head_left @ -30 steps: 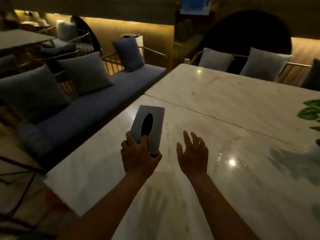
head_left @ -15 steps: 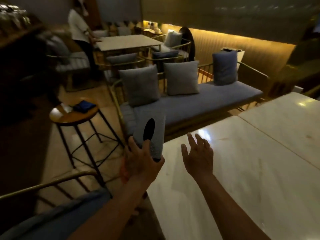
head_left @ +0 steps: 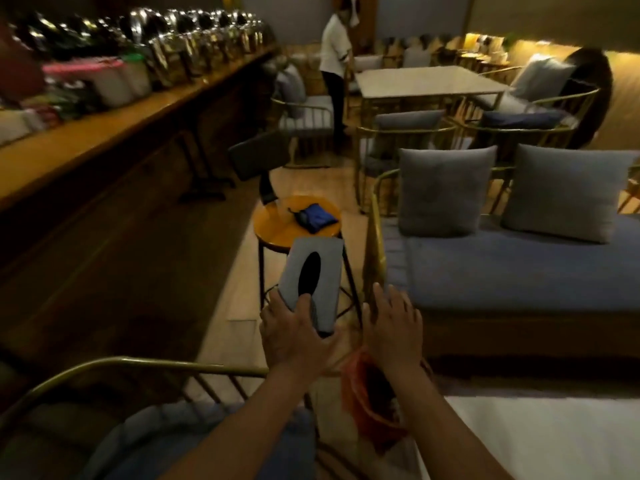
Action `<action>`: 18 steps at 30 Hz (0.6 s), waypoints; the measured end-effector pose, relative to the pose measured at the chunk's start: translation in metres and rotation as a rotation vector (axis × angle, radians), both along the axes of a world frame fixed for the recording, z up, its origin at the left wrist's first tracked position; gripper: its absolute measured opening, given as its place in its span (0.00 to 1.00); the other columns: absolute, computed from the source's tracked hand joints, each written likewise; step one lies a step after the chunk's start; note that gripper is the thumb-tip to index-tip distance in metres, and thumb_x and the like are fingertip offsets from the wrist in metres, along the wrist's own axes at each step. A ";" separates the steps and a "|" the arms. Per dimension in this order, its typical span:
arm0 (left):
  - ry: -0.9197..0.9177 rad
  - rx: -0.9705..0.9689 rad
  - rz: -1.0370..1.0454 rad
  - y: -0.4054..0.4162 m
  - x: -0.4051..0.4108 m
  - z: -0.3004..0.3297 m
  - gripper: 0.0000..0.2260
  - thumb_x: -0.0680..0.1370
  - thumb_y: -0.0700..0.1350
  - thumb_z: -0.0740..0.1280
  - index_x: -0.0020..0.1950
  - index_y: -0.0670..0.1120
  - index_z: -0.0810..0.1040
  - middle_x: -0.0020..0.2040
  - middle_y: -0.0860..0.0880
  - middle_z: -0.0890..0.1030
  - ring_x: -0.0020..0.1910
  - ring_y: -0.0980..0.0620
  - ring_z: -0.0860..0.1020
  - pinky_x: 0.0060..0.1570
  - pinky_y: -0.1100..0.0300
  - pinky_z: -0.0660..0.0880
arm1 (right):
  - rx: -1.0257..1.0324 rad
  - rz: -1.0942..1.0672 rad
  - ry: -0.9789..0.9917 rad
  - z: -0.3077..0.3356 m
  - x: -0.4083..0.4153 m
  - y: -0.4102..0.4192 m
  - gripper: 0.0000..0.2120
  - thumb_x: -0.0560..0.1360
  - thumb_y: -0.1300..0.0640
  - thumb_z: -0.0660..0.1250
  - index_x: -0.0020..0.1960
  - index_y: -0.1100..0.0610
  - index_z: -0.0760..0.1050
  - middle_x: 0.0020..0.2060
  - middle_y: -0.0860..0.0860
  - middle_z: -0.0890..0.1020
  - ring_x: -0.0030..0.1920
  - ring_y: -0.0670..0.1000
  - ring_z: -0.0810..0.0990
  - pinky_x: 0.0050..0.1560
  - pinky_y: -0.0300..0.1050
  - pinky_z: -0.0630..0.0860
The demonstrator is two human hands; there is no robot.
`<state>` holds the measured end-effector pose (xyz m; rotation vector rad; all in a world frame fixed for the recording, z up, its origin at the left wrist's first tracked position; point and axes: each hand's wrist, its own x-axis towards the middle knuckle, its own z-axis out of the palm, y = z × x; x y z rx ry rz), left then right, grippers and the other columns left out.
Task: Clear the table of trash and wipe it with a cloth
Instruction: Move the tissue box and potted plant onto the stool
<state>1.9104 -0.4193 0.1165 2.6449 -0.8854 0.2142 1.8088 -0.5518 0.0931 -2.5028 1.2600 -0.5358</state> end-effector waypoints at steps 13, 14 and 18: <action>0.061 -0.014 0.310 -0.039 0.168 -0.001 0.32 0.69 0.69 0.65 0.67 0.55 0.65 0.74 0.39 0.56 0.63 0.38 0.65 0.62 0.45 0.69 | 0.078 0.251 0.071 -0.010 0.201 -0.066 0.24 0.81 0.43 0.57 0.75 0.47 0.64 0.73 0.50 0.67 0.73 0.55 0.64 0.71 0.60 0.63; 0.066 -0.020 0.322 -0.052 0.183 -0.002 0.32 0.69 0.69 0.65 0.67 0.55 0.65 0.74 0.39 0.56 0.64 0.38 0.64 0.62 0.45 0.69 | 0.081 0.262 0.071 -0.012 0.215 -0.077 0.24 0.81 0.43 0.57 0.75 0.47 0.64 0.74 0.50 0.67 0.73 0.55 0.64 0.71 0.60 0.63; 0.106 -0.033 0.365 -0.118 0.241 -0.011 0.33 0.69 0.69 0.65 0.68 0.55 0.65 0.75 0.39 0.55 0.65 0.38 0.63 0.62 0.46 0.68 | 0.091 0.287 0.127 -0.032 0.271 -0.137 0.25 0.81 0.42 0.55 0.76 0.47 0.61 0.75 0.51 0.66 0.74 0.56 0.63 0.71 0.60 0.63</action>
